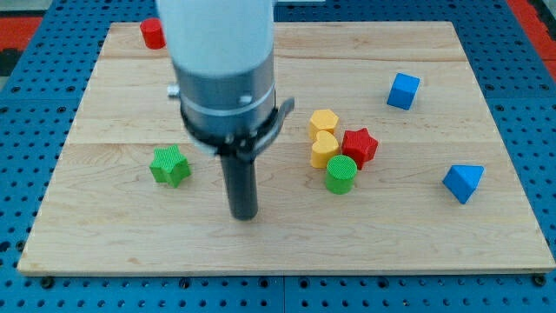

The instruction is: Move green star to the top center

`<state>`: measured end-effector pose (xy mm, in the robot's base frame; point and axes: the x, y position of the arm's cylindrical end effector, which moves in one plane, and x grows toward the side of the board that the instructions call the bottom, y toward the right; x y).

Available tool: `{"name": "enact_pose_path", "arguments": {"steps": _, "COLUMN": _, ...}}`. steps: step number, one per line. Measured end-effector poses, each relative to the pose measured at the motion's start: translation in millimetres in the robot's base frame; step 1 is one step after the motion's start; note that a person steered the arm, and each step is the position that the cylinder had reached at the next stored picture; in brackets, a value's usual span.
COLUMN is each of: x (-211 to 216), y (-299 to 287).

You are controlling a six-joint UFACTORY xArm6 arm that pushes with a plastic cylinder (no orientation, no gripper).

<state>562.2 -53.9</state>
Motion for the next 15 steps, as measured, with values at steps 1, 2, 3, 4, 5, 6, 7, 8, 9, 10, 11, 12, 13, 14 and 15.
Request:
{"name": "enact_pose_path", "arguments": {"steps": 1, "x": -35.6, "y": -80.0}}
{"name": "enact_pose_path", "arguments": {"steps": 2, "x": -81.0, "y": -98.9}}
{"name": "enact_pose_path", "arguments": {"steps": 3, "x": -97.3, "y": -105.0}}
{"name": "enact_pose_path", "arguments": {"steps": 4, "x": -153.6, "y": -77.9}}
{"name": "enact_pose_path", "arguments": {"steps": 5, "x": -190.6, "y": -45.1}}
{"name": "enact_pose_path", "arguments": {"steps": 6, "x": -170.1, "y": -67.7}}
{"name": "enact_pose_path", "arguments": {"steps": 7, "x": -177.5, "y": -95.9}}
{"name": "enact_pose_path", "arguments": {"steps": 8, "x": -222.9, "y": -62.5}}
{"name": "enact_pose_path", "arguments": {"steps": 9, "x": -243.3, "y": 7.2}}
{"name": "enact_pose_path", "arguments": {"steps": 10, "x": -278.7, "y": 30.5}}
{"name": "enact_pose_path", "arguments": {"steps": 11, "x": -238.4, "y": 34.7}}
{"name": "enact_pose_path", "arguments": {"steps": 12, "x": -240.4, "y": -42.2}}
{"name": "enact_pose_path", "arguments": {"steps": 13, "x": -280.1, "y": -36.5}}
{"name": "enact_pose_path", "arguments": {"steps": 14, "x": -273.4, "y": 28.5}}
{"name": "enact_pose_path", "arguments": {"steps": 15, "x": -265.7, "y": 20.6}}
